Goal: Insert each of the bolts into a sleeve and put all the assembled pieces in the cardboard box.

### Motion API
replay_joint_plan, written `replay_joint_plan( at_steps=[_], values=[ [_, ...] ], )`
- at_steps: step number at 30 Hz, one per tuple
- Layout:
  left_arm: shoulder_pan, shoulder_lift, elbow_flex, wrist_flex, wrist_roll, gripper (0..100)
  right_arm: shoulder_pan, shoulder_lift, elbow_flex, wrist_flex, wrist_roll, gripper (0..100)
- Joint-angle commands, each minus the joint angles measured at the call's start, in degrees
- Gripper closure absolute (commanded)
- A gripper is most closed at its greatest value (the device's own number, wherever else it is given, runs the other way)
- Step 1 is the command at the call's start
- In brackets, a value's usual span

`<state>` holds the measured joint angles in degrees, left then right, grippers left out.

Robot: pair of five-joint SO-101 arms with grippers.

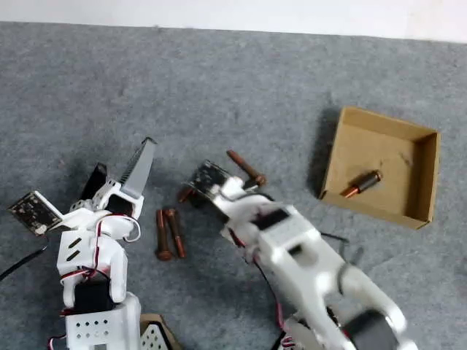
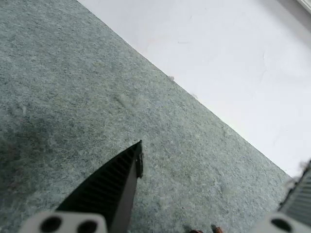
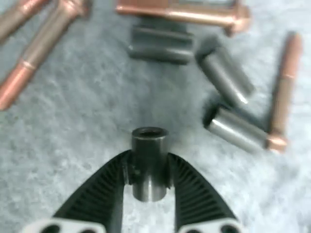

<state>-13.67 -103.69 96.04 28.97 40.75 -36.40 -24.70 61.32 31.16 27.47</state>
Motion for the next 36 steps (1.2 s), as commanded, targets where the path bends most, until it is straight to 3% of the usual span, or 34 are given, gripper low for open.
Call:
replay_joint_plan(
  at_steps=[1,4,8,11,13,20,26,36],
  values=[
    [1.1,-0.48,0.31,0.0,-0.44,55,3.03,-13.32,6.46,-3.47,-4.13,99.4],
    [6.37,-0.4,0.31,0.35,-5.36,58,4.53,-20.09,7.6,-3.47,-5.1,99.4],
    [14.02,-0.4,0.04,3.52,-16.97,82,4.79,-24.04,8.66,-3.21,-5.19,99.4],
    [13.05,-0.4,-1.1,3.43,-21.98,95,4.88,-24.48,10.15,-3.3,-5.01,99.4],
    [12.62,-0.4,-1.27,3.78,-22.51,94,5.76,-24.48,10.15,-3.3,-5.1,99.4],
    [17.45,-0.4,-2.15,12.66,-22.51,75,8.57,-24.48,10.59,-3.38,-5.19,99.4],
    [20.18,-0.31,-2.33,13.27,-24.88,81,8.66,-24.48,11.3,-3.21,-5.27,99.4],
    [20.35,-0.31,-3.12,13.19,-26.37,81,8.66,-24.57,13.05,-3.3,-5.27,99.4]
  ],
)
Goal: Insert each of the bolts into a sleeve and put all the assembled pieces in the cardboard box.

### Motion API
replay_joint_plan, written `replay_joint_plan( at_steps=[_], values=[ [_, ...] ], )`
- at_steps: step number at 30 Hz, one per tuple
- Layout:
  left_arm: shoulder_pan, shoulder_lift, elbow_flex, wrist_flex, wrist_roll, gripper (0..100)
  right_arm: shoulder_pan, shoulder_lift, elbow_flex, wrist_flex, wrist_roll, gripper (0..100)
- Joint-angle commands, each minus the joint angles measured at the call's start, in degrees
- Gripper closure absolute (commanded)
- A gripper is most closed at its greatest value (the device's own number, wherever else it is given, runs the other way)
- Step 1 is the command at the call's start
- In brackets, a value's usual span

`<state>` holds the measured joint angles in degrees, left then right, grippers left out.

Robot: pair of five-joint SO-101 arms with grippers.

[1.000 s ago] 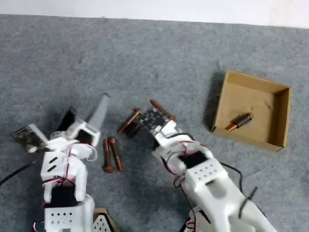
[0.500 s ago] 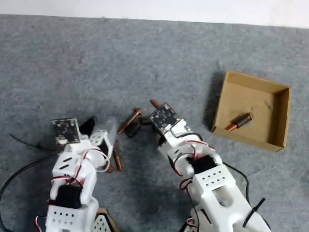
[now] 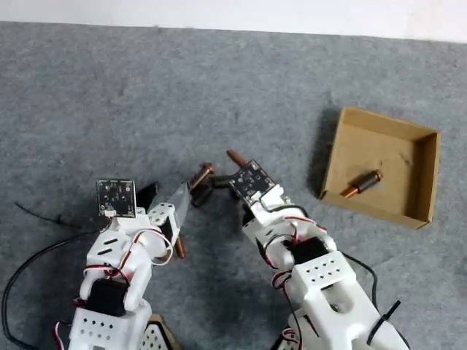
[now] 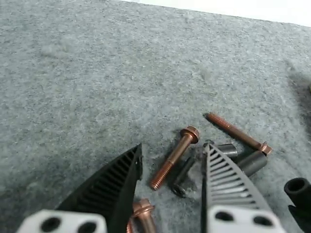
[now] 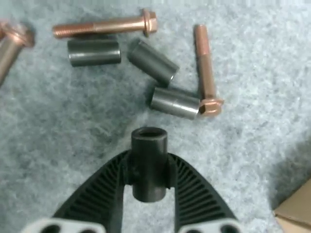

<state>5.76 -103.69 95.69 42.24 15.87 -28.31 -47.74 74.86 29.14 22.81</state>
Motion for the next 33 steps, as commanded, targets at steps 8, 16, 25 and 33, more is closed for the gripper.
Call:
replay_joint_plan(
  at_steps=[8,16,25,33],
  values=[
    [0.92,23.6,-25.1,0.26,-1.41,81,0.57,-1.54,-0.48,-1.36,-0.62,99.4],
    [5.85,76.0,-49.71,0.0,-1.49,81,1.19,-1.54,-0.48,-1.45,-0.53,99.4],
    [5.58,110.73,-66.59,0.18,-1.67,81,3.21,-1.54,-0.48,-1.45,-0.26,99.4],
    [5.14,117.93,-74.42,3.96,-10.29,81,3.12,-1.54,-0.48,-1.45,-0.26,99.4]
  ],
)
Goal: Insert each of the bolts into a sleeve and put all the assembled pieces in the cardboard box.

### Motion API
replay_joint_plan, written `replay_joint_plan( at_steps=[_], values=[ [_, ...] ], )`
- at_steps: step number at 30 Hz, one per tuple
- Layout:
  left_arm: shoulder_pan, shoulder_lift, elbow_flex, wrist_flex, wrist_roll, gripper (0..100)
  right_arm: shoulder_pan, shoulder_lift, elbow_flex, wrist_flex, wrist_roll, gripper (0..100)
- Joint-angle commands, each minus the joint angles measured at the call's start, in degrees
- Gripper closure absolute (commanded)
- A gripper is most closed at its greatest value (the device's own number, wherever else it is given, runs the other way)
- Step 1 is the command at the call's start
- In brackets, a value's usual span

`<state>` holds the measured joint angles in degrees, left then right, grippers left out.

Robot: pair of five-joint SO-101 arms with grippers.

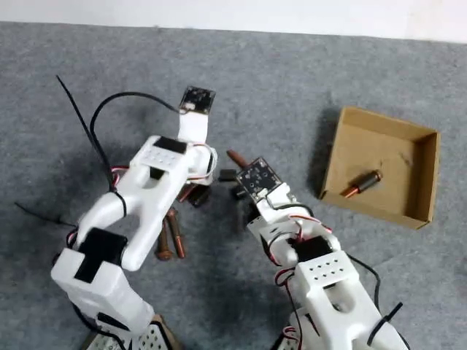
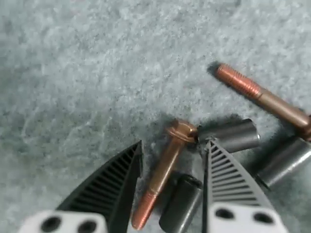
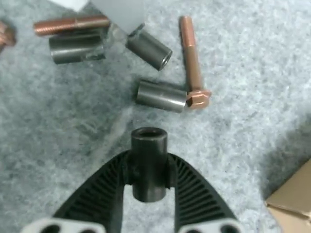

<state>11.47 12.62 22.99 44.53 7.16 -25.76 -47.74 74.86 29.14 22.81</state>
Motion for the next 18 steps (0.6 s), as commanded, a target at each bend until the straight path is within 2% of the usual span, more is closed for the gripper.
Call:
replay_joint_plan(
  at_steps=[1,9,13,18],
  values=[
    [-0.57,1.63,-1.89,1.67,-1.76,81,0.57,-1.54,-0.48,-1.45,-0.26,99.4],
    [-2.33,1.8,-2.15,1.67,-2.37,81,0.57,-1.54,-0.48,-1.45,-0.35,99.4],
    [-3.82,1.8,-2.07,2.2,-13.1,81,0.75,-1.54,-0.4,-1.36,-0.53,99.4],
    [-3.65,1.8,-2.42,3.69,-14.59,81,0.75,-1.45,-0.4,-1.36,-0.53,99.4]
  ],
)
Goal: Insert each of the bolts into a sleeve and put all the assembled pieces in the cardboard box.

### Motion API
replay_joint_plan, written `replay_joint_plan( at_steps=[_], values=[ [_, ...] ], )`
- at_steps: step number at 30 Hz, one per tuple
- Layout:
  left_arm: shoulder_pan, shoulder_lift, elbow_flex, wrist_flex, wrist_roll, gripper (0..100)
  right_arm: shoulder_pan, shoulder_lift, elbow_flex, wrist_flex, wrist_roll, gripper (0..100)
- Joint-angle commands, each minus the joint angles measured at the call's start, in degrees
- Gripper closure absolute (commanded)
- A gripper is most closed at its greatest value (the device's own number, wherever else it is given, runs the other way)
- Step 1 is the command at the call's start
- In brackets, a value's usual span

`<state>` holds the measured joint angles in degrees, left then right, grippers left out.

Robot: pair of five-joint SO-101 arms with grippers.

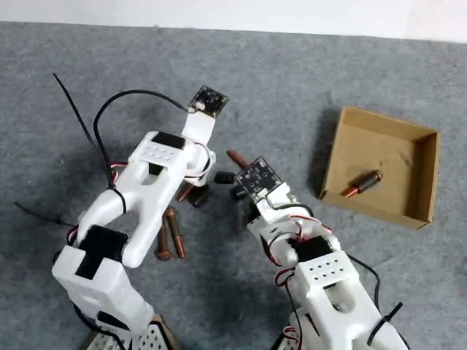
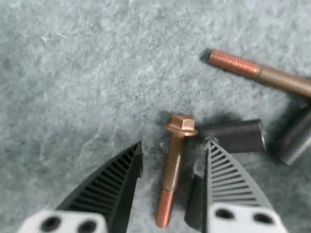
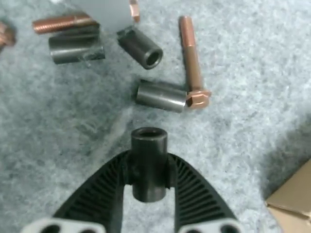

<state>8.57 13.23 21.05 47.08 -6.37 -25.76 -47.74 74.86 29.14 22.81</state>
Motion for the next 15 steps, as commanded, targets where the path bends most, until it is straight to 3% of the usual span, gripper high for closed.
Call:
replay_joint_plan(
  at_steps=[1,4,9,15],
  values=[
    [-0.75,1.19,-0.92,1.41,-1.05,81,0.75,-1.36,-0.4,-1.27,-0.53,99.4],
    [-0.92,3.12,-2.59,2.55,-0.97,81,0.75,-1.54,0.57,-1.36,-0.26,99.4],
    [-1.27,9.19,-10.95,12.4,-1.23,81,0.75,-1.54,1.27,-1.45,-0.26,99.4],
    [-1.19,11.47,-12.7,14.15,-1.32,81,0.75,-1.54,1.36,-1.45,-0.26,99.4]
  ],
)
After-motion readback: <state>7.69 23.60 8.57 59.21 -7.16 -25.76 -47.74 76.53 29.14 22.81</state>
